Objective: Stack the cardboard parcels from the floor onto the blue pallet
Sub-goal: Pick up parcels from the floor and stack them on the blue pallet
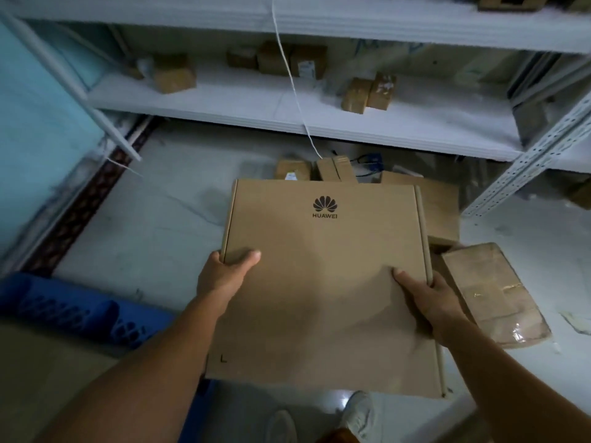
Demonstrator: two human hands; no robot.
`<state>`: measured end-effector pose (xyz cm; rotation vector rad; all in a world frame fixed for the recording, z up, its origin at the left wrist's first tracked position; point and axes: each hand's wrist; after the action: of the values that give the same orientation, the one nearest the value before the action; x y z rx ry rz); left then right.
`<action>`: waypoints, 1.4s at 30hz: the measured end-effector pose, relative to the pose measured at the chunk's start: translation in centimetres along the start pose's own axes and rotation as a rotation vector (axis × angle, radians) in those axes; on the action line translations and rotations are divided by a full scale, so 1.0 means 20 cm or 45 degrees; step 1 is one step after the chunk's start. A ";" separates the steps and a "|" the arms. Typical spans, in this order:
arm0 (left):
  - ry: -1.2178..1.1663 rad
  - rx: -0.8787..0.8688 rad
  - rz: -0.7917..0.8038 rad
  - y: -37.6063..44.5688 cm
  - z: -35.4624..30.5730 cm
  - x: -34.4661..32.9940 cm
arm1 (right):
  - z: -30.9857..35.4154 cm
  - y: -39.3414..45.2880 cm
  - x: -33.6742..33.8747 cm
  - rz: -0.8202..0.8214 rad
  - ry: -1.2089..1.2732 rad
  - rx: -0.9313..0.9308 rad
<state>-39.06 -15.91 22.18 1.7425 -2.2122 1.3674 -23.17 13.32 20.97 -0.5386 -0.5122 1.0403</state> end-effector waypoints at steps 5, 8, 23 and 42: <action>-0.203 0.044 -0.128 -0.16 0.17 0.39 | 0.18 -0.06 -0.34 0.175 -0.116 0.033; -0.369 0.077 -0.206 -0.27 0.28 0.57 | 0.27 -0.07 -0.52 0.295 -0.210 0.084; -0.880 0.359 -0.739 -0.91 0.95 0.93 | 0.51 -0.33 -1.38 0.943 -0.793 0.372; -1.150 0.651 -1.071 -1.83 2.23 1.31 | -0.14 -1.38 -2.40 1.354 -1.195 0.447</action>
<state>1.27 -64.14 29.88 3.3866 -0.8935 1.0397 -23.19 -41.41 29.61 0.0891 -0.8548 2.3818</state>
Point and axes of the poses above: each hand's wrist, its own y-axis towards the middle knuckle, its own x-axis out of the back of the hand, z = x × y, and after that the axes turned 13 degrees about z, right-handed
